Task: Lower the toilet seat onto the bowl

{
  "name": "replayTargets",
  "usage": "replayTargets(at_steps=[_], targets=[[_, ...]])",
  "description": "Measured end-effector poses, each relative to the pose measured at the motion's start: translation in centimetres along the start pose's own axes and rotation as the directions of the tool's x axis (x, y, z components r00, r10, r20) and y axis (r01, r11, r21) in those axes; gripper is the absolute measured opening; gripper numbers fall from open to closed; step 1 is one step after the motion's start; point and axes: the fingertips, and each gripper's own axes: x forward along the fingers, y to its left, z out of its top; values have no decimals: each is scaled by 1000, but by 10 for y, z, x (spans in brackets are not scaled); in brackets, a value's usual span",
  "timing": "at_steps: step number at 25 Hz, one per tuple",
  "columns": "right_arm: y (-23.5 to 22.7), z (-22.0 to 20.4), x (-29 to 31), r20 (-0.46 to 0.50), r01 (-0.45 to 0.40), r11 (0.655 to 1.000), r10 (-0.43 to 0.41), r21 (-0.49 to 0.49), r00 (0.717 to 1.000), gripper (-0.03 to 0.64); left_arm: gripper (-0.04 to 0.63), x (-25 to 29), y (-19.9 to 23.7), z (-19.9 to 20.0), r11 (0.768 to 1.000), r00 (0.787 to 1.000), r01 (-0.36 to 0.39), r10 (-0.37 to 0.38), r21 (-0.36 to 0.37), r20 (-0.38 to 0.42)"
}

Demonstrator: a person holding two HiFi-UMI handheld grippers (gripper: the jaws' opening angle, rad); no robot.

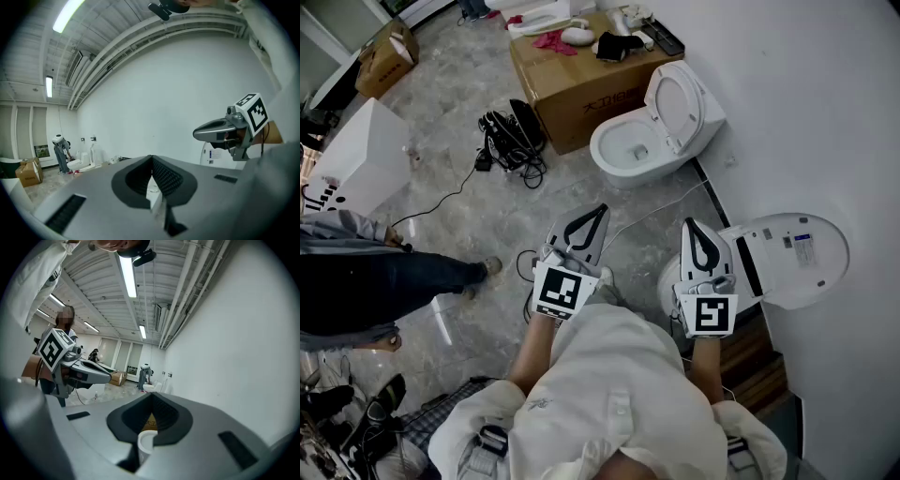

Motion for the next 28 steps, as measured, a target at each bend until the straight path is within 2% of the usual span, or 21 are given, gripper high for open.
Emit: replayTargets(at_steps=[4,15,21,28], targets=[[-6,0,23,33,29,1000,-29,-8,999,8,12,10,22,-6,1000,1000,0,0,-4,-6],[2,4,85,2,41,998,-41,-37,999,8,12,42,79,-14,1000,1000,20,-20,-14,4],[-14,-1,115,-26,67,997,-68,-42,997,8,12,69,103,-14,999,1000,20,-20,-29,16],[-35,-10,163,-34,63,997,-64,-38,997,8,12,108,130,-19,1000,1000,10,-10,-29,7]])
